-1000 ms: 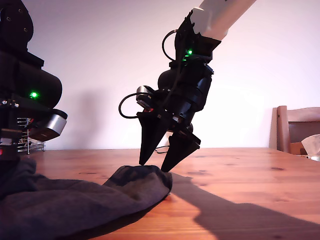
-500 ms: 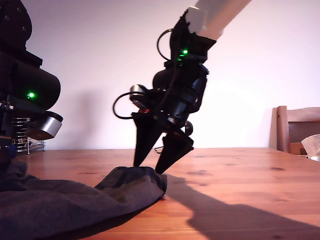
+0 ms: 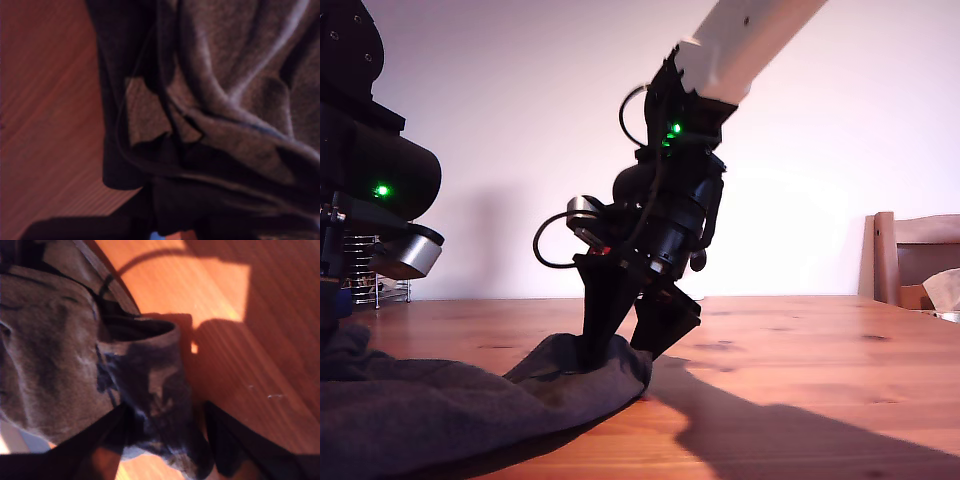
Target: Fold the underwear in front of you. After folding it, place it to the left side.
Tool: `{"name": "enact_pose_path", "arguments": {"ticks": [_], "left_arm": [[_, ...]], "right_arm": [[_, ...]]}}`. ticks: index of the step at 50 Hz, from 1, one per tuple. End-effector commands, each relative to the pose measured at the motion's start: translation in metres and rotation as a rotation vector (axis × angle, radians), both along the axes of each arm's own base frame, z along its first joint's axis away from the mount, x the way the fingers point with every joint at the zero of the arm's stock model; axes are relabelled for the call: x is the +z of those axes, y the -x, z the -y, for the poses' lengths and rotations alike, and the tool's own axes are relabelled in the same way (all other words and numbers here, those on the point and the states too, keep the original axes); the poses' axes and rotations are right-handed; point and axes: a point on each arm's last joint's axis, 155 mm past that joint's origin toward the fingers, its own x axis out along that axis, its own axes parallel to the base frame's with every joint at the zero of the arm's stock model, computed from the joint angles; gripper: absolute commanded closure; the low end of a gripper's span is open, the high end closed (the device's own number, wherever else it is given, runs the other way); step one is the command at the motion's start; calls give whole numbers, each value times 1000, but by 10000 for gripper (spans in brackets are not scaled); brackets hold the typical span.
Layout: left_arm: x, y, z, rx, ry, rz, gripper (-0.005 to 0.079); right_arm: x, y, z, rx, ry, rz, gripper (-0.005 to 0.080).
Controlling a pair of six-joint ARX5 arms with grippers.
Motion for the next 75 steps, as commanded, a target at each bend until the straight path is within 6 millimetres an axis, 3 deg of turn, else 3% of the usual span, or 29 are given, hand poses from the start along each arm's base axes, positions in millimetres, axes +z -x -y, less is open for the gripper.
{"name": "enact_pose_path", "arguments": {"ticks": [1,7,18,28,32,38,47,55,66,75], "left_arm": [[-26,11,-16,11,-58,-56,766],[-27,10,-16,11,-57,-54,766],[-27,10,-17,-1,-59,-54,766],[-27,7,-19,-11,-72,-43,766],[-28,-2,-20,-13,-81,-5,765],[-24,-18,-16,-13,-72,45,751],[1,-55,0,-5,-27,130,743],[19,-58,16,2,45,101,556],[19,-62,8,14,34,111,361],[22,-69,-1,42,24,127,309]], "right_arm": [[-26,11,1,18,34,-53,447],[-27,7,0,17,31,-38,780],[-37,-16,33,-138,222,14,766],[-31,-41,61,-260,343,108,766],[-29,-45,71,-264,390,140,765],[-27,-46,72,-257,392,150,765],[-27,-47,68,-250,380,158,765],[-27,-47,64,-242,373,167,765],[-27,-49,59,-235,360,179,765],[-27,-48,58,-229,353,178,765]]}}
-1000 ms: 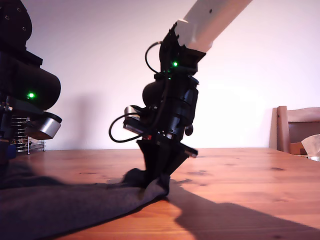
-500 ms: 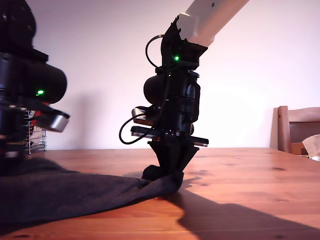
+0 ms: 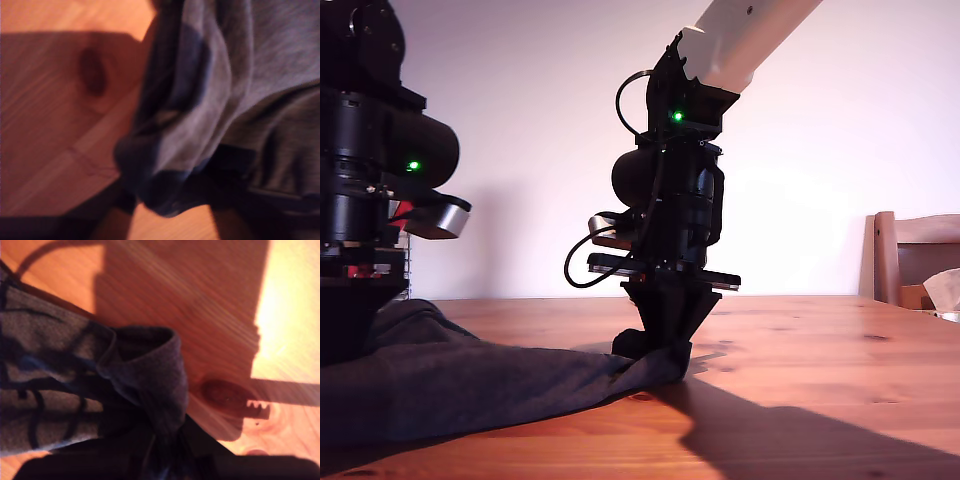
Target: Fold the underwear in front of you. After folding it, place it to the left side.
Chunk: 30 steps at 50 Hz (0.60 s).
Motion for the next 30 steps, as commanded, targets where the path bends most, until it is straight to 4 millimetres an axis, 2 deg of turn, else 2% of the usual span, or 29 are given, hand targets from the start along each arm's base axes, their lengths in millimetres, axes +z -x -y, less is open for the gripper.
{"name": "enact_pose_path", "arguments": {"ticks": [1,5,12,17,22,25,30], "left_arm": [[0,-1,-4,8,-4,-5,309],[7,-8,-2,11,3,12,309],[28,-31,6,10,30,82,308],[46,-45,20,10,93,115,303],[58,-50,30,10,146,126,318],[62,-49,40,25,199,113,398],[66,-40,61,61,318,64,681]], "right_arm": [[-16,2,6,5,25,-16,765],[-16,1,5,8,23,-12,765],[-16,1,5,11,22,-11,765],[-16,1,5,11,23,-11,765],[-16,0,7,7,27,-8,765],[-17,-2,12,0,38,-7,765],[-17,-5,26,-24,58,-20,765]]}}
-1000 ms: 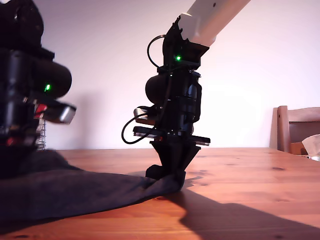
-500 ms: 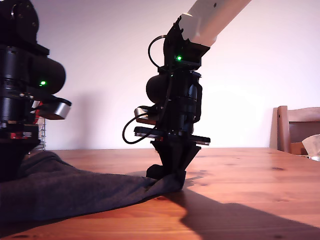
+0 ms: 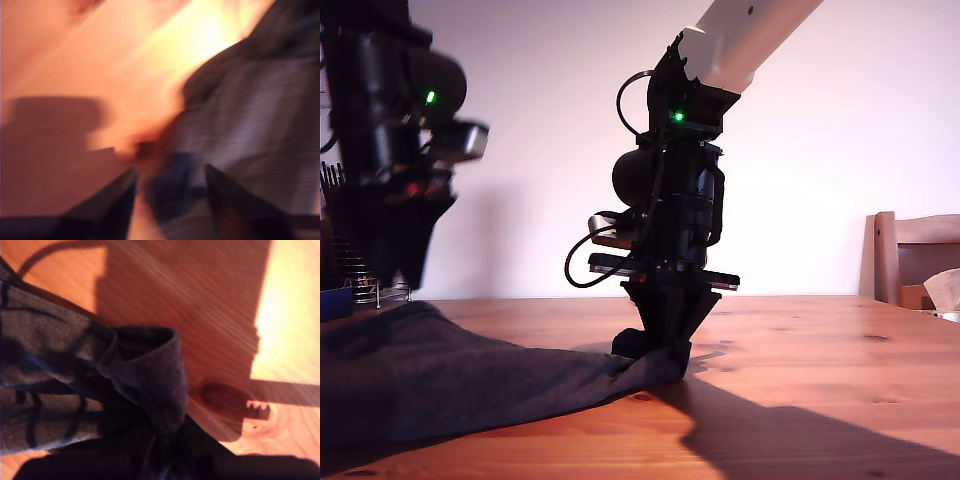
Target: Fold the underwear in front of you. After folding it, place it to the left side.
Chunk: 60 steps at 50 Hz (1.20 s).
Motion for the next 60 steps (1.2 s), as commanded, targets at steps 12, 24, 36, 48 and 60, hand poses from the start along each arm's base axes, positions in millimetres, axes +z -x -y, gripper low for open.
{"name": "enact_pose_path", "arguments": {"ticks": [12,24,36,48,60], "left_arm": [[5,14,32,0,175,-76,761],[12,17,47,-13,259,-90,761],[21,6,92,-104,400,-3,761],[-15,2,101,-122,411,-40,761],[-43,0,108,-174,462,-83,762]], "right_arm": [[-17,-17,70,-134,87,-57,765],[-8,-26,108,-205,128,-59,765],[9,-31,101,-194,106,-10,765],[9,-29,94,-177,109,-6,765],[8,-31,99,-179,129,7,765]]}}
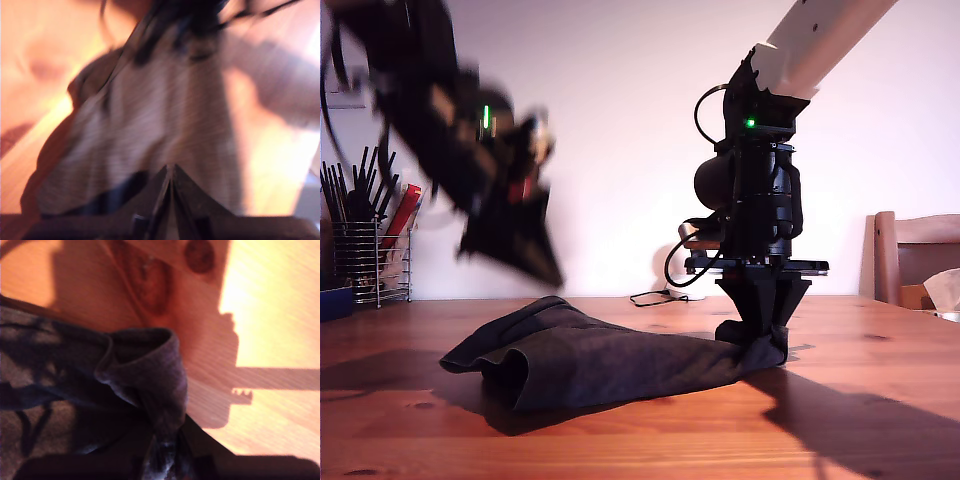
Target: Fold the underwear in front of you. After folding it, place it to the left side.
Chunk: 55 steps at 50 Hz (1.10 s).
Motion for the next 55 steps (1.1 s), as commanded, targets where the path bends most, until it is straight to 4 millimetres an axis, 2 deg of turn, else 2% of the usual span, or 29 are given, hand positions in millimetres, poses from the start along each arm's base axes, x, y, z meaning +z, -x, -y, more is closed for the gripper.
{"name": "enact_pose_path", "arguments": {"ticks": [1,8,16,21,34,44,55], "left_arm": [[-10,7,2,-20,6,-22,762],[-29,6,9,-27,35,-57,761],[-38,-2,18,-21,47,-31,761],[-49,-1,17,-28,-4,-23,762],[-84,16,23,-57,-41,-99,762],[-84,8,38,-50,-28,-51,761],[-81,2,54,-47,-3,-11,762]], "right_arm": [[4,2,4,2,15,11,765],[4,1,3,2,13,14,765],[5,2,2,2,11,13,765],[12,3,-2,0,-11,18,765],[52,1,-28,5,-137,87,765],[75,16,-59,37,-245,76,765],[80,43,-100,104,-314,30,765]]}}
